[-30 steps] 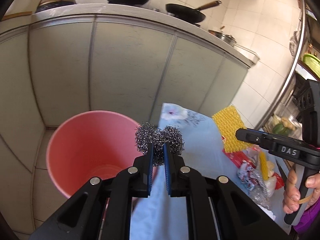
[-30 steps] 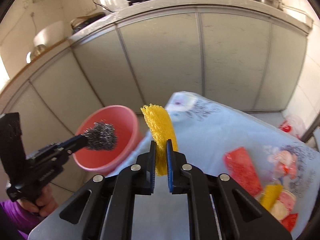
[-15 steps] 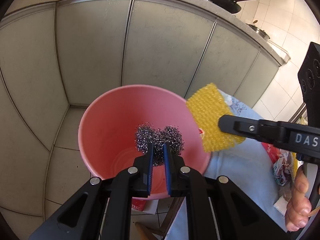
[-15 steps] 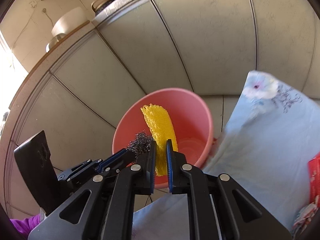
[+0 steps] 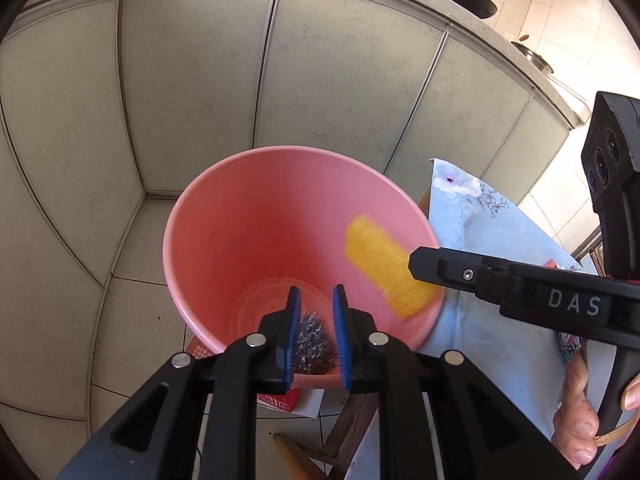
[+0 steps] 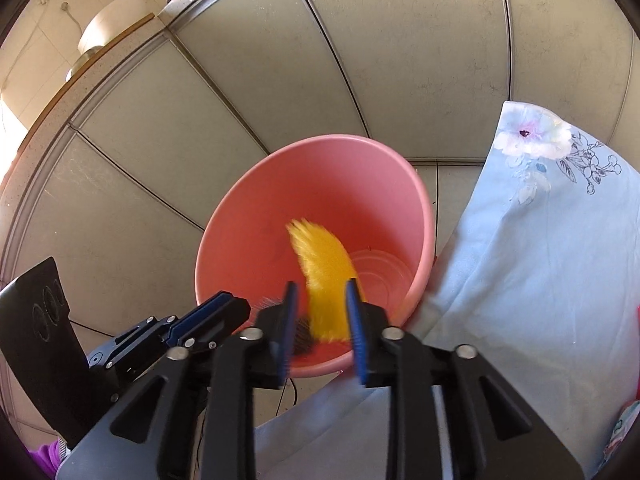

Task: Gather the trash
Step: 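Carry both items over the pink bucket and open both tools to drop them, then move both open tools back to the trash pile on the table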

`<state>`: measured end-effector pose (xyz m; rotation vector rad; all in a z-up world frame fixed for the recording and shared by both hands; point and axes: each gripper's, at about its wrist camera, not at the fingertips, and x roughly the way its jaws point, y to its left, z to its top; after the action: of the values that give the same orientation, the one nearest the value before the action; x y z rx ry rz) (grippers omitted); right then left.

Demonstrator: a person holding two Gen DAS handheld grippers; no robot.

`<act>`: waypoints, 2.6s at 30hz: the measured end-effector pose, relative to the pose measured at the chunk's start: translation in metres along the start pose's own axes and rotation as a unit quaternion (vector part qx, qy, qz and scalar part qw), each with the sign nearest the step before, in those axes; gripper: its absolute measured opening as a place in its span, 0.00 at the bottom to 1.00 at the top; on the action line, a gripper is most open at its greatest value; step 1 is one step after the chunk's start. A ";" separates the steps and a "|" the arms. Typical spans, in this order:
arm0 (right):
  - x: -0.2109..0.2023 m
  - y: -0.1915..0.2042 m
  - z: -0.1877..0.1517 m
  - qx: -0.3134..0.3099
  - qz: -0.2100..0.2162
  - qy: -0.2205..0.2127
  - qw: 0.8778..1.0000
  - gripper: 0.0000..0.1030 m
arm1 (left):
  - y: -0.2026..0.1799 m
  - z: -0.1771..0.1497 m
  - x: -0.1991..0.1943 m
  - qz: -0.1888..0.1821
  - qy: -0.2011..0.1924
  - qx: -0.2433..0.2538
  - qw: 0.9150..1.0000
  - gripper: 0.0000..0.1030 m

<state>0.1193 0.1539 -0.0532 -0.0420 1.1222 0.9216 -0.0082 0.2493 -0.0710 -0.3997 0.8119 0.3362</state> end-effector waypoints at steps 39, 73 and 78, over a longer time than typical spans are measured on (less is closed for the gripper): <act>-0.175 -0.079 -0.080 0.041 -0.086 -0.142 0.985 0.35 | -0.100 0.012 -0.038 -0.094 -0.026 0.073 0.993 0.27; -0.285 -0.216 -0.234 0.210 -0.192 -0.190 0.940 0.36 | -0.324 -0.030 -0.046 -0.249 0.026 0.320 0.914 0.27; -0.281 -0.226 -0.243 0.229 -0.179 -0.188 0.938 0.36 | -0.357 -0.041 -0.037 -0.264 0.038 0.359 0.894 0.27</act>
<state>0.0499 -0.2754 -0.0393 0.2931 0.9049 0.3084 0.0976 -0.0872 0.0081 0.0775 0.8105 -0.4914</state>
